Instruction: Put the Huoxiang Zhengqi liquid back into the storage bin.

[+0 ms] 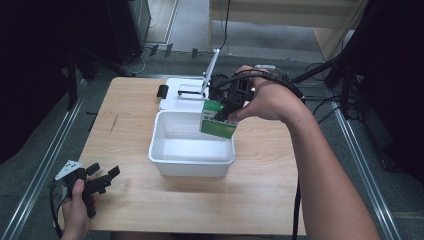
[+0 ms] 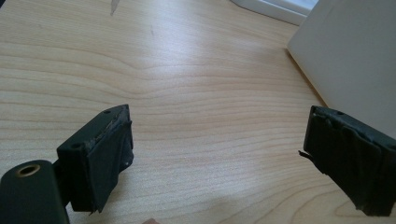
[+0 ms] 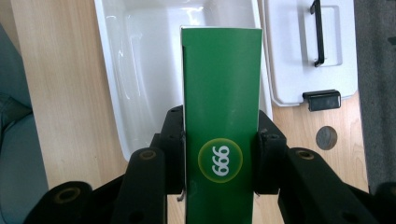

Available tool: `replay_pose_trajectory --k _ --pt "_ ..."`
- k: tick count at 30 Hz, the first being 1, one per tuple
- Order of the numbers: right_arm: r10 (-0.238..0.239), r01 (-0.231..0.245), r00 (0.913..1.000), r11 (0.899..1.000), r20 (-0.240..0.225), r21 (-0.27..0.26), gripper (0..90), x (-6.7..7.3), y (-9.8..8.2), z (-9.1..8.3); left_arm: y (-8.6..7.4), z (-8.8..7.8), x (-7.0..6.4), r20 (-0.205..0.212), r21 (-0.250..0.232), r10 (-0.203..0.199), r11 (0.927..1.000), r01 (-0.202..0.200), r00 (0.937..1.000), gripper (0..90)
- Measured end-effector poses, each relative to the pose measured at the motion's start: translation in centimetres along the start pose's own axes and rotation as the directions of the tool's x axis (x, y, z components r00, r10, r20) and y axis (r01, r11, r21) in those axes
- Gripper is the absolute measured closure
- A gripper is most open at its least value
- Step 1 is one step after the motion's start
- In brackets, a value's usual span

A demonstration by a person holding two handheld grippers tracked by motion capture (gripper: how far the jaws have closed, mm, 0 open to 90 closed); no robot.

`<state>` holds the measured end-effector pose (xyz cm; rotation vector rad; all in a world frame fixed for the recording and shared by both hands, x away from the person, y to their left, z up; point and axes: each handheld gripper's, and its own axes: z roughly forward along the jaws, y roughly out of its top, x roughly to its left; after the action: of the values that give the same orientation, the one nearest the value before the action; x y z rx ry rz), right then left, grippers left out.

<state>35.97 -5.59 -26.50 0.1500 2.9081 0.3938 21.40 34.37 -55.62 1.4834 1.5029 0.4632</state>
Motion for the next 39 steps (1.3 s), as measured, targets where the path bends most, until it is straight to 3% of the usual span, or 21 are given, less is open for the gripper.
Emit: replay_pose_trajectory --k 8,14,15,16,24,27,29,39 --pt "-0.048 0.048 0.9986 0.999 -0.023 -0.003 64.3 -0.2 0.0 1.5 0.0 0.0 0.0 0.000 -0.002 -0.002 1.0000 0.002 1.0000 9.1" --pt "-0.052 0.052 0.9980 0.998 -0.035 0.019 64.3 -0.4 -0.3 2.9 0.0 0.0 0.0 0.000 -0.002 -0.002 1.0000 0.002 1.0000 9.1" --pt "-0.035 0.036 0.9987 0.999 -0.037 0.032 64.3 -0.2 -0.4 3.0 0.0 0.0 0.0 0.000 -0.001 -0.001 1.0000 0.001 1.0000 9.1" --pt "-0.054 0.055 0.9978 0.998 -0.038 0.017 64.3 -0.3 -0.4 3.2 0.0 0.0 0.0 0.000 -0.001 -0.001 1.0000 0.001 1.0000 9.1" --pt "-0.089 0.091 0.9944 0.995 -0.057 0.032 64.3 -0.3 -0.5 5.0 0.0 0.0 0.0 0.001 -0.003 -0.004 1.0000 0.004 1.0000 9.1" --pt "-0.077 0.080 0.9951 0.996 -0.061 0.047 64.3 -0.2 -0.5 5.3 0.0 0.0 0.0 0.003 -0.003 -0.004 1.0000 0.004 1.0000 9.1" --pt "-0.101 0.103 0.9930 0.994 -0.062 0.041 64.3 -0.3 -0.4 5.8 0.0 0.0 0.0 0.003 -0.001 0.001 1.0000 -0.001 1.0000 9.1" --pt "-0.088 0.094 0.9923 0.994 -0.087 0.063 64.3 -0.4 -0.7 7.9 0.0 0.0 0.0 0.003 -0.001 -0.002 1.0000 0.002 1.0000 9.1"
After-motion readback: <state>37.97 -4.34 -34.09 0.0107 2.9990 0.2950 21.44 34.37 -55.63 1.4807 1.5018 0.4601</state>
